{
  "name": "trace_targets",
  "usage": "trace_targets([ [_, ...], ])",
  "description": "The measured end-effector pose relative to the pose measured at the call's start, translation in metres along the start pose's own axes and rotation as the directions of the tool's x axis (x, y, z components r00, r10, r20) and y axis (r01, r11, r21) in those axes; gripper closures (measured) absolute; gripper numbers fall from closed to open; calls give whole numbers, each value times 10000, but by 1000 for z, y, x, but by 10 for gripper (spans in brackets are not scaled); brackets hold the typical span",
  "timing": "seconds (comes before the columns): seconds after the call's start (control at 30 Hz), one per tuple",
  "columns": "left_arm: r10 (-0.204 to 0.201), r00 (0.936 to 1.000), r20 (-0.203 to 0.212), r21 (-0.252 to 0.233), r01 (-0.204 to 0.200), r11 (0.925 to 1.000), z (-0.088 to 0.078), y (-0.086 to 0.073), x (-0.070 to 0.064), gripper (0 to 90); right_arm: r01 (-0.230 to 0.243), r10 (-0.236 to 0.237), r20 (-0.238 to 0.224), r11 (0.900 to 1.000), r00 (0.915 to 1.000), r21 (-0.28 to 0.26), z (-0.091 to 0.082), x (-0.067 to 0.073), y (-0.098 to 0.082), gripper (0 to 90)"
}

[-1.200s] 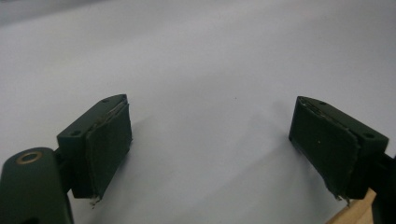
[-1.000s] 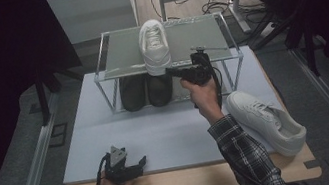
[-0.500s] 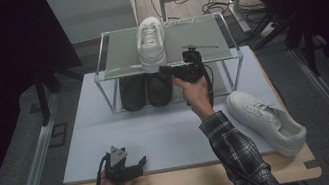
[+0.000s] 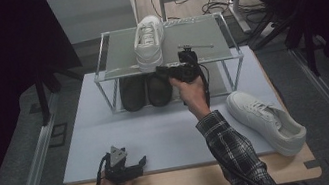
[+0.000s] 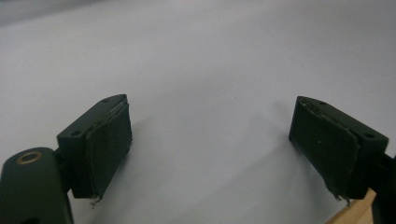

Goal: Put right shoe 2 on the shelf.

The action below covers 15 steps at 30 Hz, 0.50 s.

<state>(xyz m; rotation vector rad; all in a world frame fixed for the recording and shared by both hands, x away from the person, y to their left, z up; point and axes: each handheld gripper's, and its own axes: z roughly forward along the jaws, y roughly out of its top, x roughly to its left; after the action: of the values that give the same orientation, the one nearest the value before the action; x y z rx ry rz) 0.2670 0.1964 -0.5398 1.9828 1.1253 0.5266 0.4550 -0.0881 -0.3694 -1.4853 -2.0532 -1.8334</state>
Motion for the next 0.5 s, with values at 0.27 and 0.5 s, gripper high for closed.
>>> trace_targets([
  [0.27,-2,10000,-3,-4,2,10000,0,0,0,128,520,-523,134,9985,9985,195,-10,6,-3,887],
  [0.5,3,10000,-5,-3,-3,10000,0,0,0,128,1063,-1081,413,9934,9933,430,-18,8,-9,868],
])
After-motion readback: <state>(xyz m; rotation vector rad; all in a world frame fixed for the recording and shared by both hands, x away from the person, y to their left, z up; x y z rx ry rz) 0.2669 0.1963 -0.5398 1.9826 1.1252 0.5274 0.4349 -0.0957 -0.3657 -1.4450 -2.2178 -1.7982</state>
